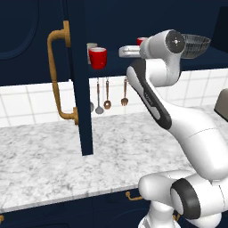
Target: Gather all objects into one cabinet and sort the glasses and bowls to opposite sides.
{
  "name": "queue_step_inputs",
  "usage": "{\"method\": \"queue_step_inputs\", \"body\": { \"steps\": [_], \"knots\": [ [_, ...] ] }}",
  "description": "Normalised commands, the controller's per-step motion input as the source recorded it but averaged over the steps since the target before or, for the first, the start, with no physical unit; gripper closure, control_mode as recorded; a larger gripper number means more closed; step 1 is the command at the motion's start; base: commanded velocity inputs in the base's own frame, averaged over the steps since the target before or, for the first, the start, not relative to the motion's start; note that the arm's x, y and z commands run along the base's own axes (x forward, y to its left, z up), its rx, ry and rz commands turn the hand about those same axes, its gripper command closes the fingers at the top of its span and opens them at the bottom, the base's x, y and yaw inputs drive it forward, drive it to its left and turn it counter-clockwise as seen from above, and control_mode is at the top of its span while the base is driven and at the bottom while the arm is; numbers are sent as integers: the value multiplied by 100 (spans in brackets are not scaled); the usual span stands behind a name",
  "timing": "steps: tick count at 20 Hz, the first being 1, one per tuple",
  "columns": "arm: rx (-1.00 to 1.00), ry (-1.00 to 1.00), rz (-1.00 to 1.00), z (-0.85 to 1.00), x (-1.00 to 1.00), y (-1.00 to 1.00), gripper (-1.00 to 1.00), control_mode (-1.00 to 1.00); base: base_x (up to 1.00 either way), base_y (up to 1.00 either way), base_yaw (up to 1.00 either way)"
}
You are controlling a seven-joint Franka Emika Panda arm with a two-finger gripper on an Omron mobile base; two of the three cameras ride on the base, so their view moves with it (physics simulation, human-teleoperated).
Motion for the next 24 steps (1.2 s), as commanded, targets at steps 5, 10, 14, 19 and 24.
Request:
{"method": "queue_step_inputs", "body": {
  "steps": [5, 10, 14, 19, 24],
  "knots": [
    [0, 0, 0, 0, 1, -3, -100, -100, 0, 0, 0],
    [1, 3, 0, 12, 4, -37, -100, -100, 0, 0, 0],
    [1, 1, 0, 6, 8, -53, -100, -100, 0, 0, 0],
    [-1, 0, 0, -9, 3, -47, -100, -100, 0, 0, 0],
    [-7, -7, -13, -29, 4, -22, -100, -100, 0, 0, 0]
  ]
}}
